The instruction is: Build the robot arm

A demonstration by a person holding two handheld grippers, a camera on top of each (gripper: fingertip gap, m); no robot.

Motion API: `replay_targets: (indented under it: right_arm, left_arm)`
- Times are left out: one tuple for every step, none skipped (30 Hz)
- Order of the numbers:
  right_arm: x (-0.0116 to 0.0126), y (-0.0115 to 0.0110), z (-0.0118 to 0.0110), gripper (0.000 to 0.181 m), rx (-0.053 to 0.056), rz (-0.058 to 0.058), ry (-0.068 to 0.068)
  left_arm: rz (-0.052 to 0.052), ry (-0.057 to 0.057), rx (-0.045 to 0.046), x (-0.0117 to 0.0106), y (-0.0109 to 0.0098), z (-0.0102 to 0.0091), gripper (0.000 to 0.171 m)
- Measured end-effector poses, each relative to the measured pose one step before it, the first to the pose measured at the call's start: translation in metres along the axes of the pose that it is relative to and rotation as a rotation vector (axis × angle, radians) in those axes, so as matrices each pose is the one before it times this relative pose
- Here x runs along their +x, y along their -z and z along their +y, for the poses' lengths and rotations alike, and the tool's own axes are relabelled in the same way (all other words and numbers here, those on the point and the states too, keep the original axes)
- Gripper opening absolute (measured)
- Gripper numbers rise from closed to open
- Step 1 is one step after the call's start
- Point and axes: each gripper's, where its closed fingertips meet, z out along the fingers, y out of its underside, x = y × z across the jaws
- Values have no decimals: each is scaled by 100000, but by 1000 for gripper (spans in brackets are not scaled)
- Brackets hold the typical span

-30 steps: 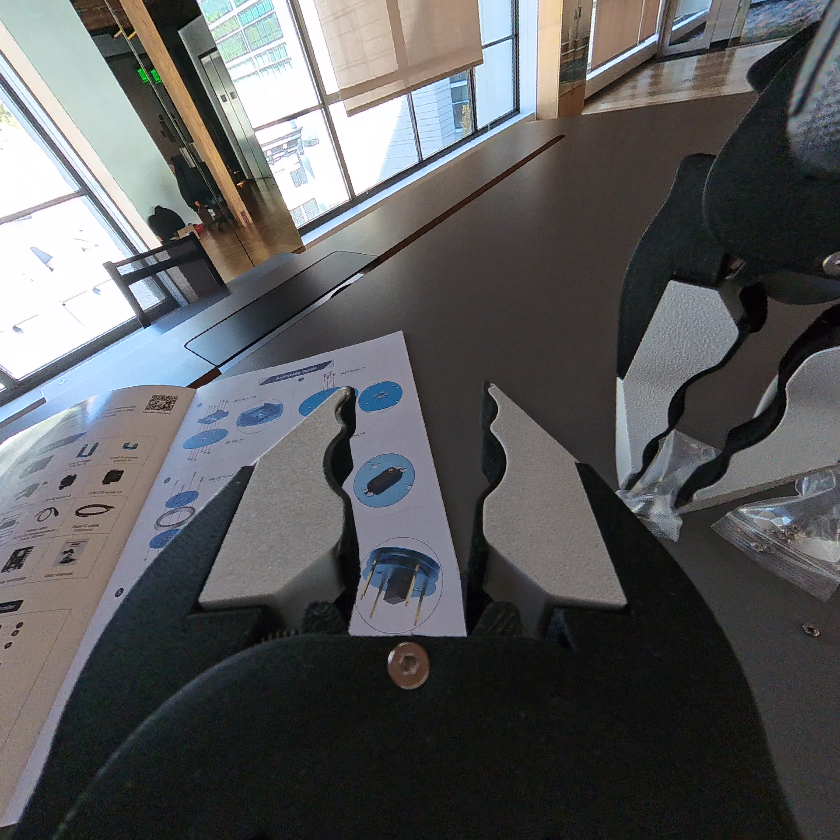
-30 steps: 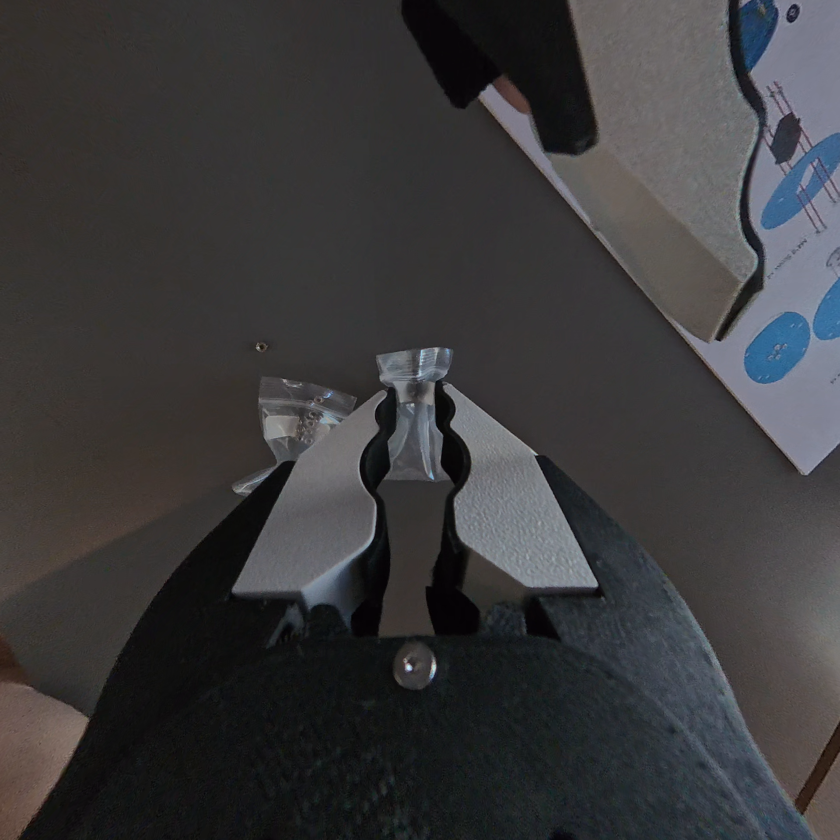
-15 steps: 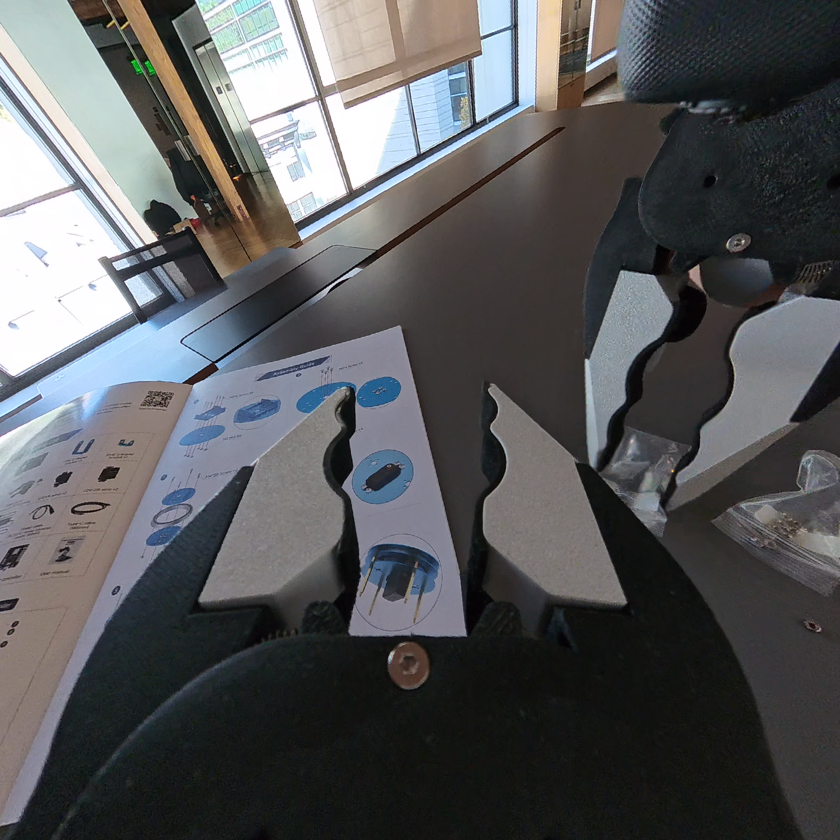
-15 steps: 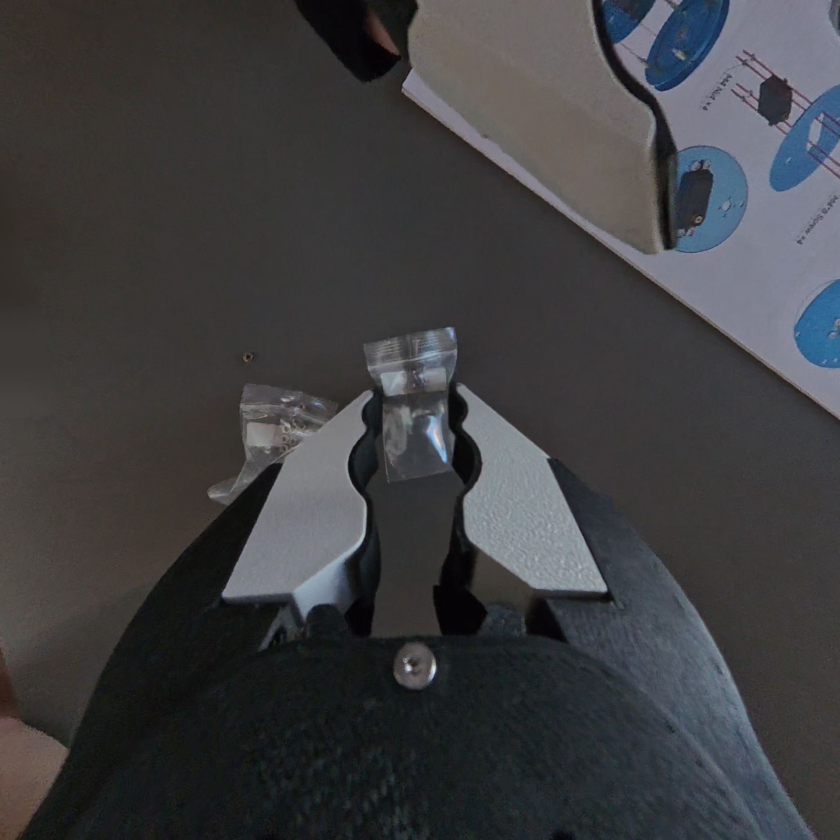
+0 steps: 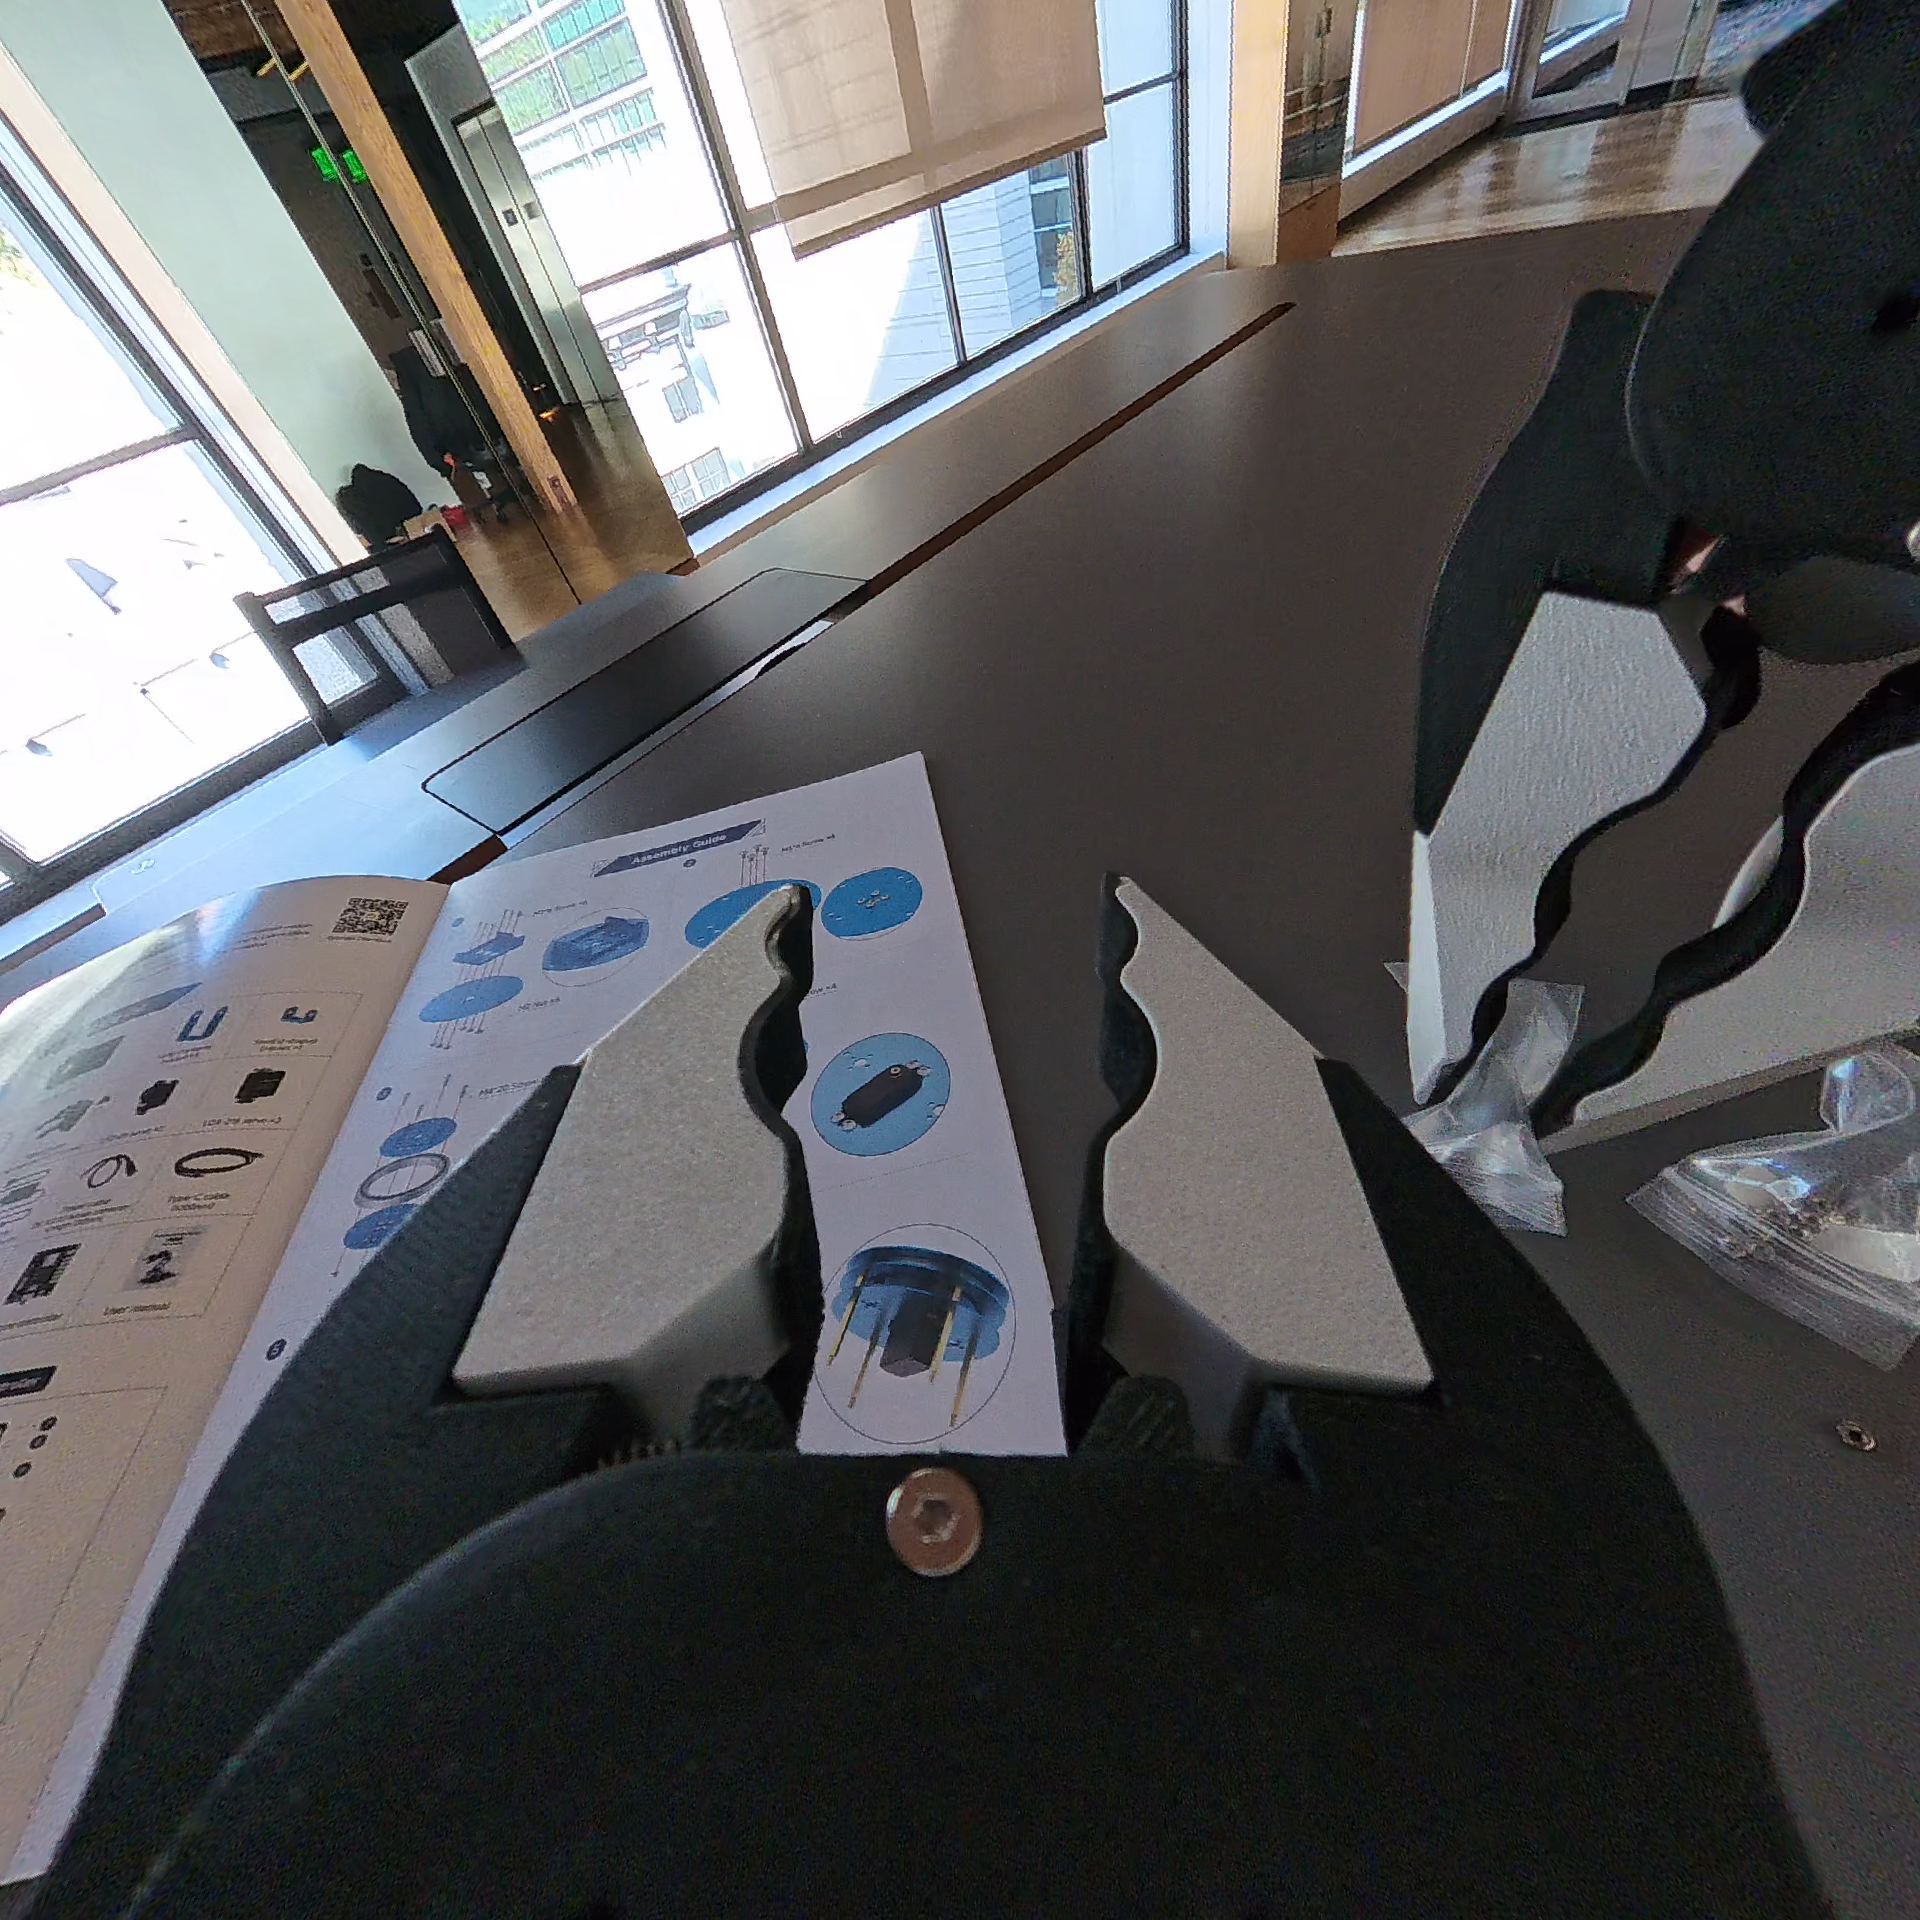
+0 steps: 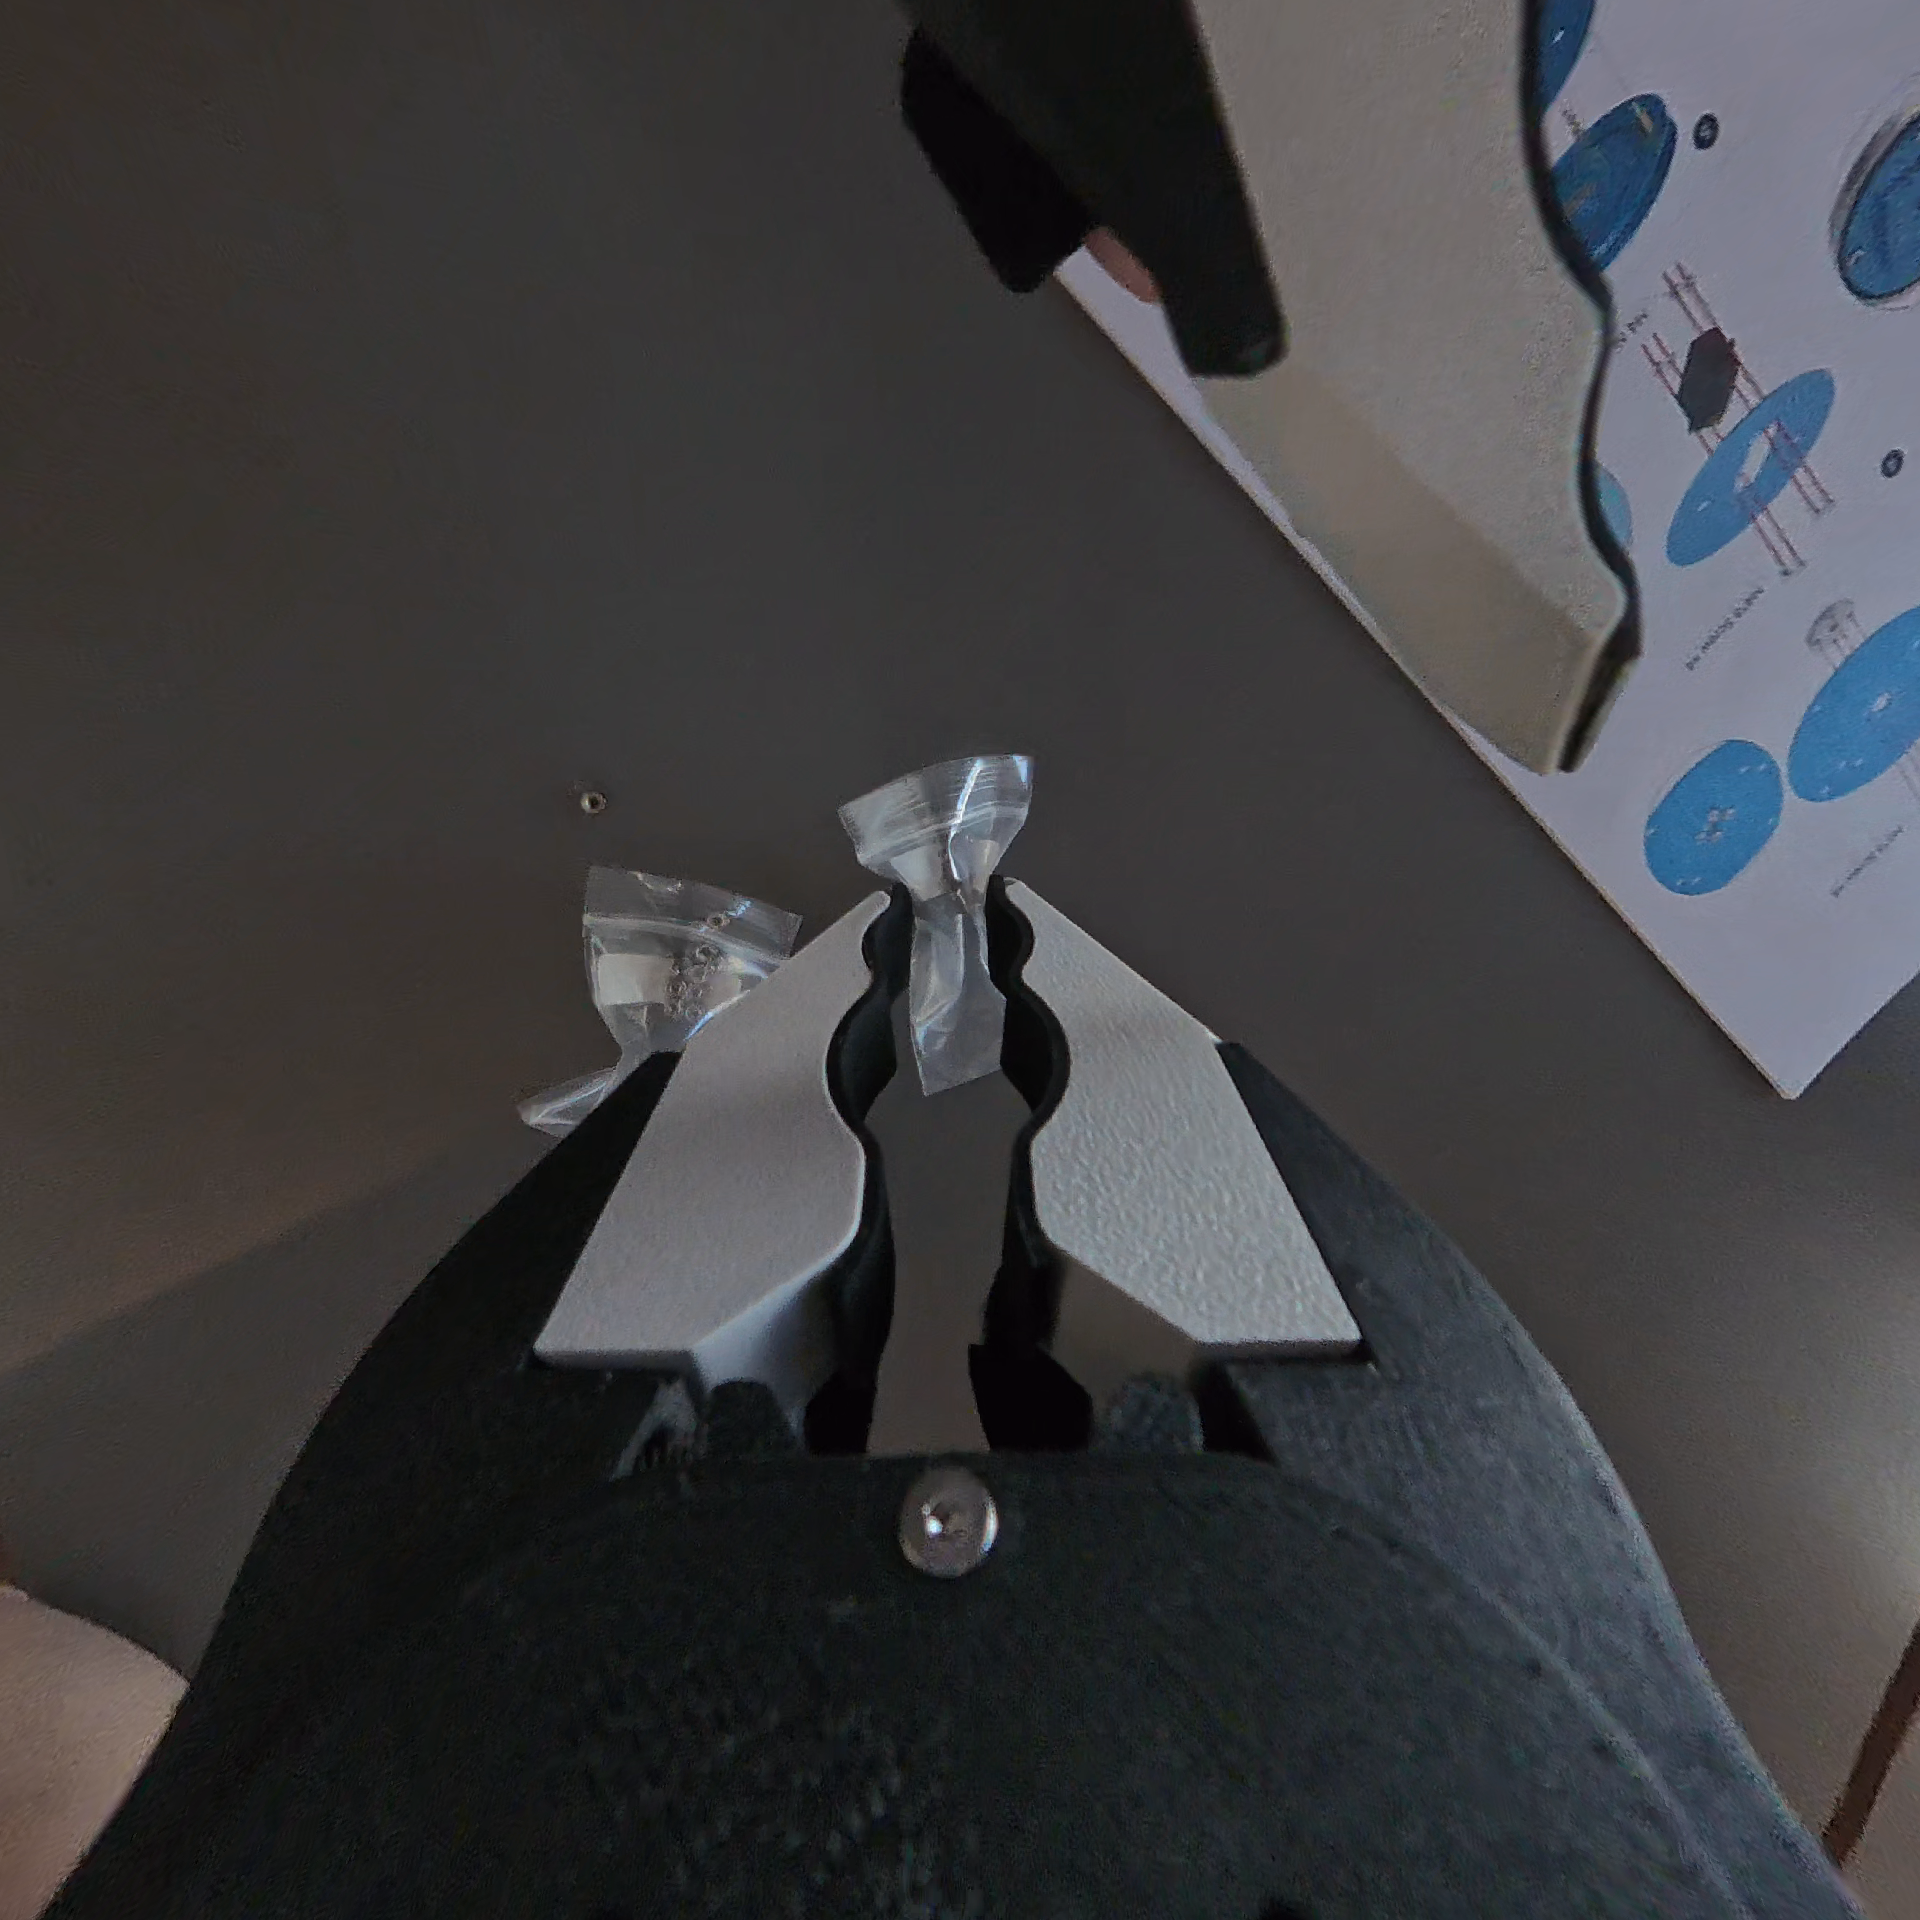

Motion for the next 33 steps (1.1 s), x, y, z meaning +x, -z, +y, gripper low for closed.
replay_targets:
  right_arm:
    - [76,-46,168,13,-1828,1415,1489]
    - [284,17,201,13,-1558,1770,-128]
    - [73,-15,90,13,-755,173,-965]
    - [-263,-85,-124,13,279,-1397,-512]
    - [-157,-97,20,13,-782,-94,1015]
    - [295,-26,338,13,-2612,2647,1761]
    - [428,20,390,13,-2451,2742,914]
    - [189,11,98,13,-515,758,-651]
    - [-253,-29,-172,13,735,-1742,-704]
    - [-269,-79,-141,13,204,-1026,789]
    - [121,-96,163,13,-1738,1618,1927]
    - [336,-74,460,13,-3353,2569,1564]
    - [211,-62,333,13,-2306,1160,100]
    - [-188,-13,-205,13,975,-1487,-915]
    - [-231,52,-354,12,1881,-1591,-515]
    - [99,61,-5,12,-117,679,236]
    - [386,13,360,12,-2136,2379,348]
    - [-25,-68,216,12,-1247,-232,-157]
    - [-255,-74,-157,12,897,-1561,-504]
    - [21,-3,-77,12,346,172,144]
    - [218,32,132,12,-876,1393,263]
    - [115,10,178,12,-1097,633,-45]
    - [-135,-8,-137,12,808,-905,-233]
    - [-197,8,-275,11,1307,-1115,159]
    - [3,9,-122,11,366,339,590]
    - [234,-14,222,11,-1572,1666,397]
    - [136,-3,308,11,-2107,993,-32]
    - [-76,6,-71,11,254,-223,171]
    - [-209,45,-298,11,1532,-753,679]
    - [-15,47,-125,10,428,382,620]
    - [430,68,267,10,-1927,2833,376]
    - [339,36,333,10,-2175,2303,264]
    - [-172,-1,-58,10,18,-615,236]
  left_arm:
    - [-75,-141,55,-1,-2,-22,53]
    - [-12,-75,-108,0,-10,9,54]
    - [78,41,-146,4,-11,39,54]
    - [-22,51,-3,-10,3,14,53]
    - [-45,-40,95,-9,-7,-13,53]
    - [-17,-129,-54,-11,-20,12,53]
    - [-61,-60,-289,-23,-30,41,53]
    - [-99,77,-202,-27,-12,47,53]
    - [-85,105,91,-25,16,-3,53]
    - [23,23,103,-1,4,-21,53]
    - [-53,-58,-85,-17,-7,10,54]
    - [-41,-58,-77,-13,-10,18,54]
    - [-81,-10,-97,-11,-17,18,53]
    - [59,47,-151,11,-7,38,53]
    - [137,-2,-82,30,8,20,53]
    - [40,-130,63,18,-5,-14,53]
    - [-80,-115,34,-10,2,-6,53]
    - [-22,45,-111,-5,-5,14,53]
    - [97,107,-81,20,-12,28,53]
    - [110,-20,-64,27,4,27,53]
    - [-37,-163,-94,-3,-22,14,53]
    - [-125,-110,-44,-18,-14,0,54]
    - [-39,54,5,-17,-11,11,54]
    - [29,149,-67,-1,-6,21,53]
    - [-7,124,-66,-14,5,14,53]
    - [-71,-8,-19,-13,4,-7,53]
    - [-130,-59,100,-28,4,-20,53]
    - [-17,-15,72,0,10,-17,53]
    - [34,44,-7,13,13,3,53]
    - [-60,1,-18,-21,6,7,54]
    - [-96,6,-73,-16,-10,18,54]
    - [-57,50,-67,-19,-13,8,54]
    - [-51,29,-72,-8,-10,18,54]
